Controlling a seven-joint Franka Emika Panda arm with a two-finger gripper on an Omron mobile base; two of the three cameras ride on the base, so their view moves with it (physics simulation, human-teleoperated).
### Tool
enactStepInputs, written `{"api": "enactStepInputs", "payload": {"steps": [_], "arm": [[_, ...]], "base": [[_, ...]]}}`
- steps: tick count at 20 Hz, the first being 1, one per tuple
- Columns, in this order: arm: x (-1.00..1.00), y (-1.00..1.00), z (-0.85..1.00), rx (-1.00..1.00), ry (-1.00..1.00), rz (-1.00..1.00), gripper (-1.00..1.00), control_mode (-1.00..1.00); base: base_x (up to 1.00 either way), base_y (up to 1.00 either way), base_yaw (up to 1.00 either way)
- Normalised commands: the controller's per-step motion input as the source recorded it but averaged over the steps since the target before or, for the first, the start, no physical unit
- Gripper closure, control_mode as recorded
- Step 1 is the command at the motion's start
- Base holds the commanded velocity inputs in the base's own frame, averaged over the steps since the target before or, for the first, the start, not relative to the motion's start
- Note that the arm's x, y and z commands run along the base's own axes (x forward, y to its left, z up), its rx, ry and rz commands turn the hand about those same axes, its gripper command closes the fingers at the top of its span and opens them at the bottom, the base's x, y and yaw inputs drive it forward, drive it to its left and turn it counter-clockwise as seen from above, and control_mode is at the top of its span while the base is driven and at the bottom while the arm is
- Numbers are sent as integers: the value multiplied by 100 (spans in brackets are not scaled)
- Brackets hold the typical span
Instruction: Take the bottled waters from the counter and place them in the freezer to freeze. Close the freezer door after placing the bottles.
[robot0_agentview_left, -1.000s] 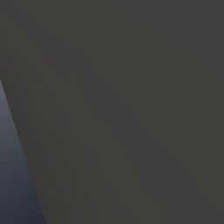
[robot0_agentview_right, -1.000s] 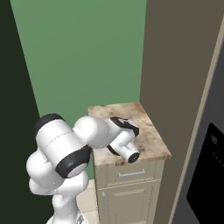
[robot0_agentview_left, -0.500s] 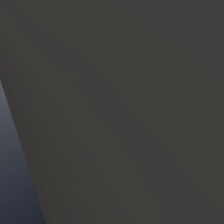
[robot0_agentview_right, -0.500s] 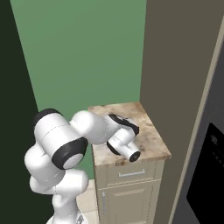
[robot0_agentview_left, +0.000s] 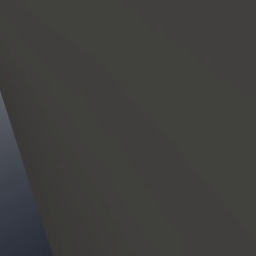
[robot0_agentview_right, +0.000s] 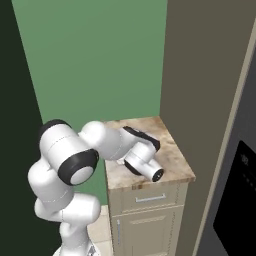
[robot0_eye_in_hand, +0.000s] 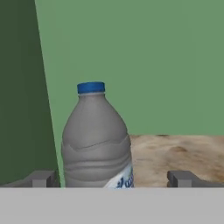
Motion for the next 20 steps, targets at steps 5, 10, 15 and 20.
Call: {"api": "enactStepInputs", "payload": {"steps": [5,10,15,20], "arm": [[6,12,0,-4,0,11,-100,-100],[7,6,0,-1,0,9,-100,-100],[8,0,0,0,0,7,-100,-100],[3,0,0,0,0,6,100,-100]], "base": [[0,0,0],[0,0,0],[0,0,0],[0,0,0]]}}
